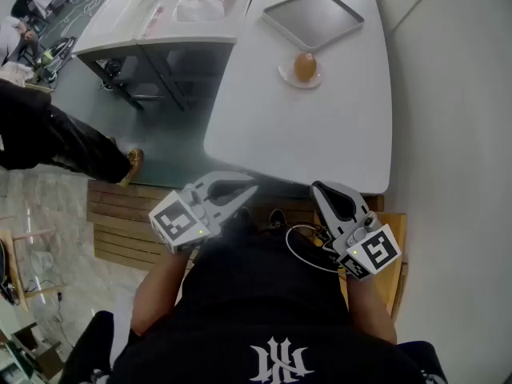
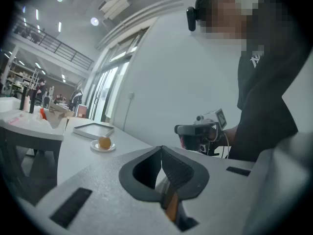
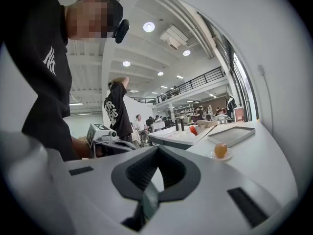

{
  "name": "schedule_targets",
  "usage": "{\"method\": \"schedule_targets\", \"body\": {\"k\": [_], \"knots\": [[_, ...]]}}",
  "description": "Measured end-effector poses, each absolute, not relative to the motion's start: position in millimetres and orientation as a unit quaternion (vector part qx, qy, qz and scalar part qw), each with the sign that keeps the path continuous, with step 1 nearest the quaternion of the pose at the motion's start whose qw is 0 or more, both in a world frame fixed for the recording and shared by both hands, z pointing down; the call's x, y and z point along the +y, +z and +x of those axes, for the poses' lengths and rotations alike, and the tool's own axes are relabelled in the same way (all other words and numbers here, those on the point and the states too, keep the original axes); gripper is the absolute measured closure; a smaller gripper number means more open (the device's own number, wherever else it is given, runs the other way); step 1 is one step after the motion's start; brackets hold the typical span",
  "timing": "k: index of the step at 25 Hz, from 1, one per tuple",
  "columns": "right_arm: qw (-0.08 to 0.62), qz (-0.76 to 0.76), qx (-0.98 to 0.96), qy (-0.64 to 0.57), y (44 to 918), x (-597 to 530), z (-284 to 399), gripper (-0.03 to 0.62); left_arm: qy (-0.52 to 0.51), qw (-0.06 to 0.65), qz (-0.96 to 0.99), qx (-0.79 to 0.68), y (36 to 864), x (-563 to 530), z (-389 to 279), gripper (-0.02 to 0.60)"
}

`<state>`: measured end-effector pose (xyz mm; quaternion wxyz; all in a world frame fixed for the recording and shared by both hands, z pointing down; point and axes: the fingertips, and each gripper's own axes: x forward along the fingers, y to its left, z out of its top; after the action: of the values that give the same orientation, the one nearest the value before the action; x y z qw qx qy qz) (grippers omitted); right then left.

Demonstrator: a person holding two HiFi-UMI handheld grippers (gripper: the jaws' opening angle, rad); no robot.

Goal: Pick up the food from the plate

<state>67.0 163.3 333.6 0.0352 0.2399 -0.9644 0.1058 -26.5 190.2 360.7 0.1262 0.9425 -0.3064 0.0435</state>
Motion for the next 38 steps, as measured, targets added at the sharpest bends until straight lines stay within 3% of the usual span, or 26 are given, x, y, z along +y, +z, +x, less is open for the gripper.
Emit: {"method": "schedule_targets", "body": {"k": [15,21,38], "knots": [[0.026,0.267,-0.959,0.095,329.6,192.0,29.9,0.592,0.038,0.114,0.958,-0.259,375.8,200.7,-61.9,0.578],[0.063,0.291,-0.952,0.073,325.8,195.1,36.8,0.592,0.031,0.114,0.961,-0.251,367.8,191.1,-65.4,0.578],[0.067,0.308,-0.945,0.091,335.7,93.8,39.0,0.591,0.042,0.141,0.958,-0.245,357.4,102.7,-57.9,0.578]]}}
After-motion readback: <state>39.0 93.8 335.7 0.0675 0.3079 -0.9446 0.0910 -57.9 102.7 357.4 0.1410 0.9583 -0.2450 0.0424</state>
